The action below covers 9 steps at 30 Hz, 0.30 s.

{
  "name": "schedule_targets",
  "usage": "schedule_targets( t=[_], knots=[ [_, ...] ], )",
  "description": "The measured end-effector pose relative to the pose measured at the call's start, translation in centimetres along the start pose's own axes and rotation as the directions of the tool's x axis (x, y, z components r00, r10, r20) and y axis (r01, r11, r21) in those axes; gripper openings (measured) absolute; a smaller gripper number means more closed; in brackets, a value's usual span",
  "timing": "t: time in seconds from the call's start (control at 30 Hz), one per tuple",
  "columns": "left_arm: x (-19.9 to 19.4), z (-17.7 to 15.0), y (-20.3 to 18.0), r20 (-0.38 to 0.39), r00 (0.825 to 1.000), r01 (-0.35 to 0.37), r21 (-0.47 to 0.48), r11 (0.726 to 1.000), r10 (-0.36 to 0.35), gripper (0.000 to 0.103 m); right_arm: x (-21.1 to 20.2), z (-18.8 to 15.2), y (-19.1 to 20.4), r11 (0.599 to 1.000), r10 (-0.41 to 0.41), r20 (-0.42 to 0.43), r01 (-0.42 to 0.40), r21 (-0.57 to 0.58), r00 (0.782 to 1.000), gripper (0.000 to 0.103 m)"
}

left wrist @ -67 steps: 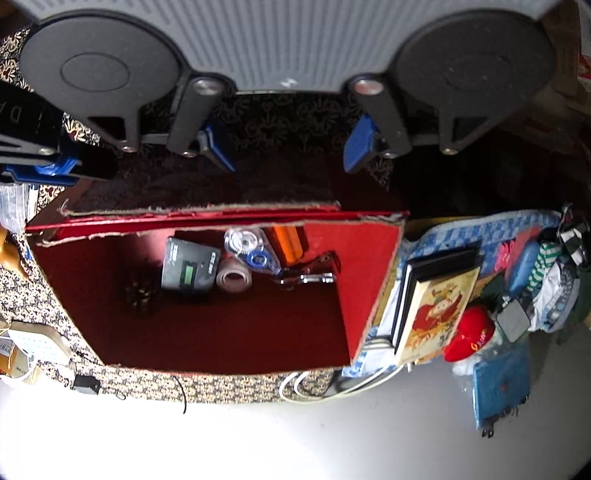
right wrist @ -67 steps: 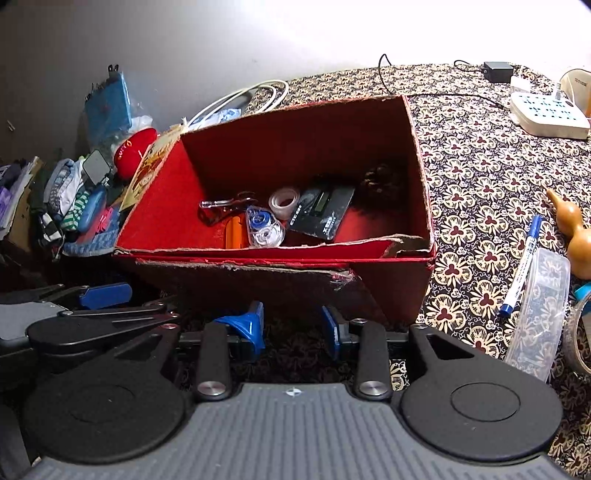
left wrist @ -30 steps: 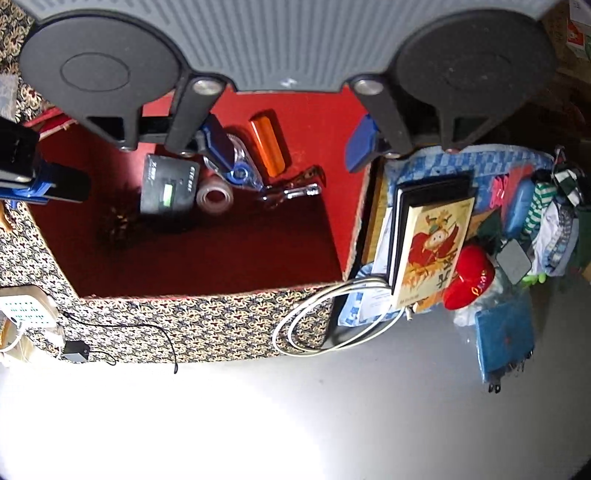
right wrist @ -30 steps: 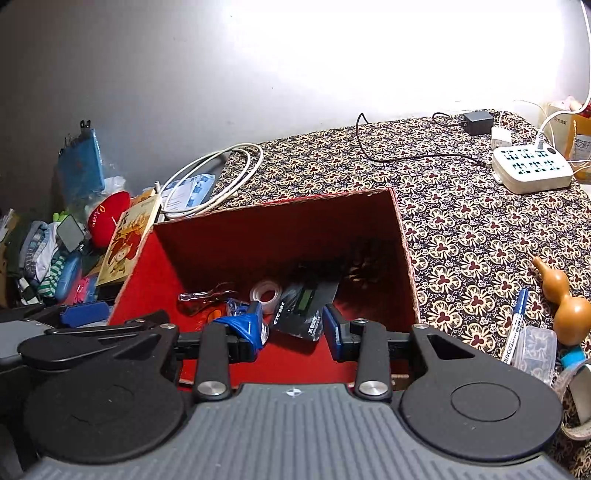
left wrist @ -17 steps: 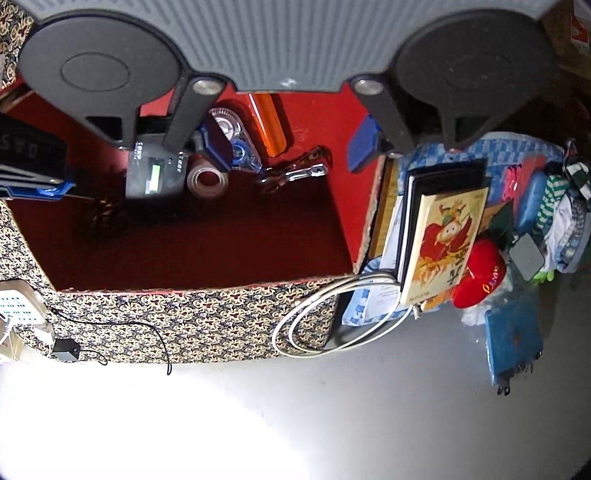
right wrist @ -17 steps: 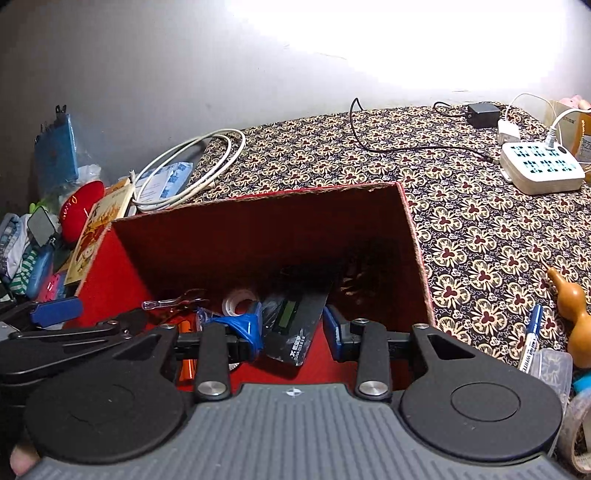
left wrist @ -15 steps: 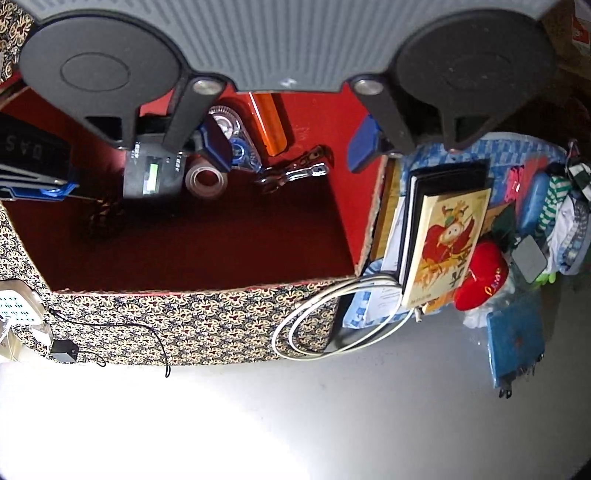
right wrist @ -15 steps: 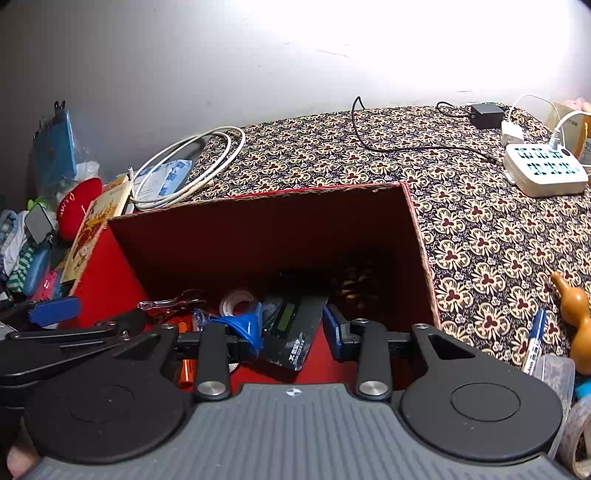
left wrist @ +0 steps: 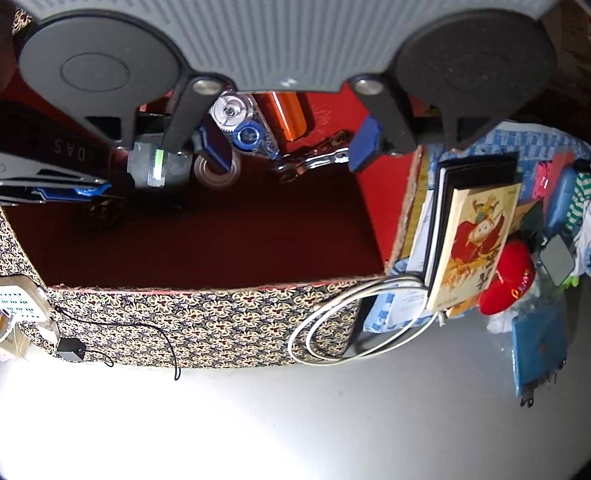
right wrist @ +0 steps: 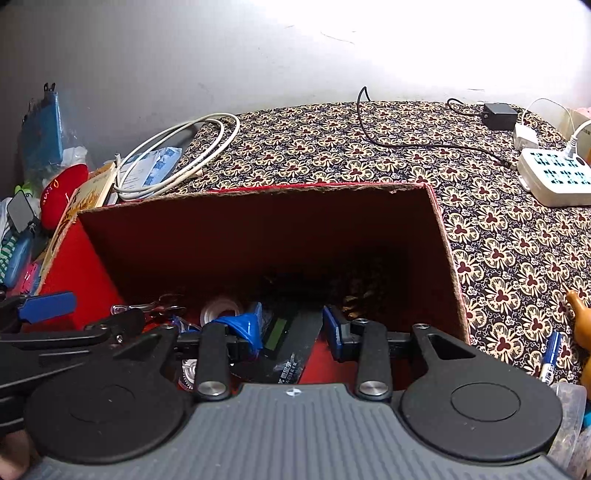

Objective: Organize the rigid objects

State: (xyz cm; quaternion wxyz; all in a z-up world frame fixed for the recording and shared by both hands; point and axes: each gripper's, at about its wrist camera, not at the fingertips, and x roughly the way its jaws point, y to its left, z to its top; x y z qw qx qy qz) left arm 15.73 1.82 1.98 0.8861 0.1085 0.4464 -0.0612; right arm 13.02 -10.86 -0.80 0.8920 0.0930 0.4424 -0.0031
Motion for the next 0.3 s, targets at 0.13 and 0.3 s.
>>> schedule_targets(
  t=[0.13, 0.3],
  knots=[
    [0.5, 0.02, -0.01, -0.01, 1.0, 0.02, -0.006, 1.0, -0.02, 0.068, 0.22, 0.07, -0.22, 1.0, 0.008, -0.006, -0.008, 0.013, 1.0, 0.02],
    [0.92, 0.01, 0.34, -0.012, 1.0, 0.019, -0.029, 0.999, -0.02, 0.064, 0.59, 0.18, -0.82, 0.998, 0.026, -0.018, -0.025, 0.055, 1.0, 0.02]
  ],
)
